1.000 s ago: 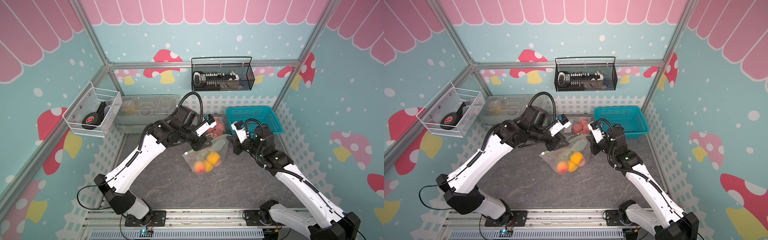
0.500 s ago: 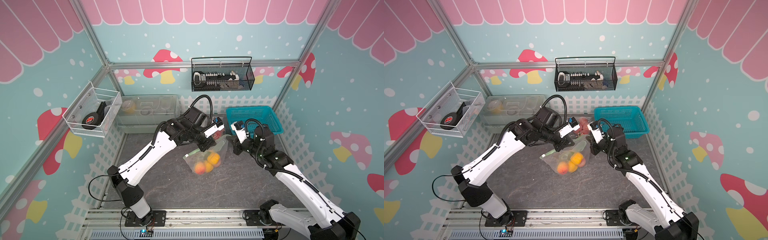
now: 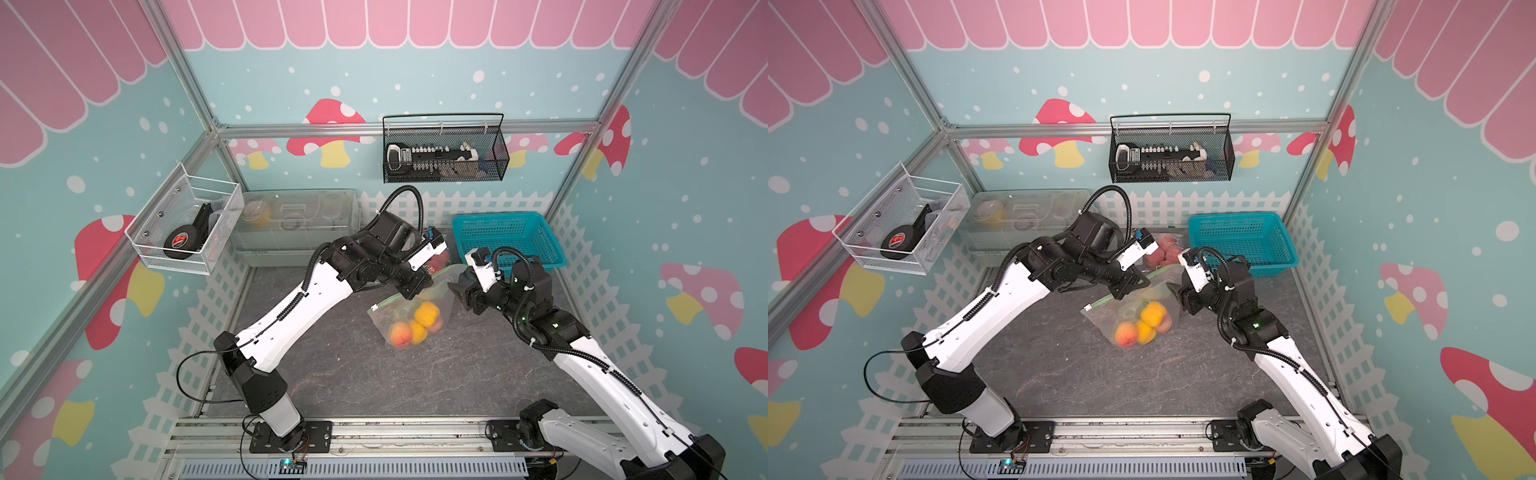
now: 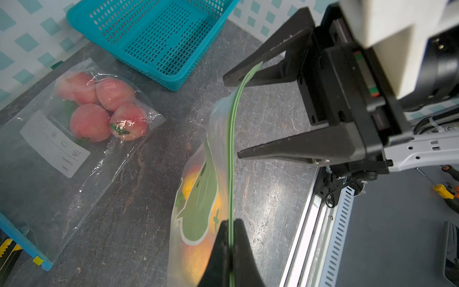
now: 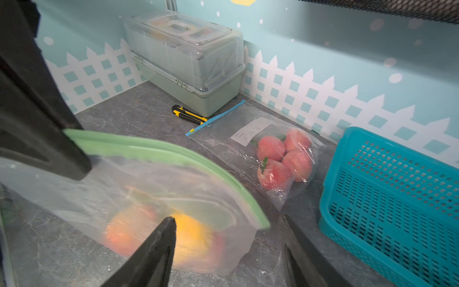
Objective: Place the peach in a zip-top bag and seal the zipper
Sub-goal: Place the zipper food storage bag at the center of the board.
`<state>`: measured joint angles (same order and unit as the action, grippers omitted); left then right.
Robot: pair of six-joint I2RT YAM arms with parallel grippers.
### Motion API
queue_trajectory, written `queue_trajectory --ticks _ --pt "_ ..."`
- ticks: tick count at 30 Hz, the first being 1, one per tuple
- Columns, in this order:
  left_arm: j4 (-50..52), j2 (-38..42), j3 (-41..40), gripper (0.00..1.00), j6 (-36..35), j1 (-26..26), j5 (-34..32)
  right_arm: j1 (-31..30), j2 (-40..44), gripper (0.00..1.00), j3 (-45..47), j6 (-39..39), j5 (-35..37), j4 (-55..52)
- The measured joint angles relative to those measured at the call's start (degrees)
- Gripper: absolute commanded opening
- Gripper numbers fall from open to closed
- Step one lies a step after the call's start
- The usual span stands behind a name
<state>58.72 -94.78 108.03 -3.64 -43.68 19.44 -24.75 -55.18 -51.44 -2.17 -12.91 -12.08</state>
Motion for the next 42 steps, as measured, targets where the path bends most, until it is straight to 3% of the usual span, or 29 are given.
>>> queue_trajectory --ticks 10,15,20,26,33,42 --pt "-10.69 3.65 -1.07 0.0 14.21 -2.75 -0.85 0.02 8.24 0.78 5.66 -0.85 17.68 1.4" --pt "-17.03 3.69 -3.78 0.0 21.99 -6.97 -3.45 0.02 11.85 0.79 7.41 -1.51 28.06 1.6" --pt "-24.02 3.69 -8.2 0.0 29.92 -11.23 -7.65 0.02 13.49 0.79 7.85 -1.57 34.12 1.44" --pt "-33.14 4.22 -13.88 0.0 37.44 -15.61 -13.64 0.02 13.57 0.79 7.85 -1.77 36.63 0.96" --pt "-46.16 9.55 -27.34 0.0 46.31 -17.2 -17.81 0.02 12.41 0.79 7.82 -1.88 37.29 0.31" --pt "-49.55 18.58 -41.48 0.0 47.78 -16.83 -27.78 0.02 9.53 0.79 7.61 -2.45 35.89 0.07"
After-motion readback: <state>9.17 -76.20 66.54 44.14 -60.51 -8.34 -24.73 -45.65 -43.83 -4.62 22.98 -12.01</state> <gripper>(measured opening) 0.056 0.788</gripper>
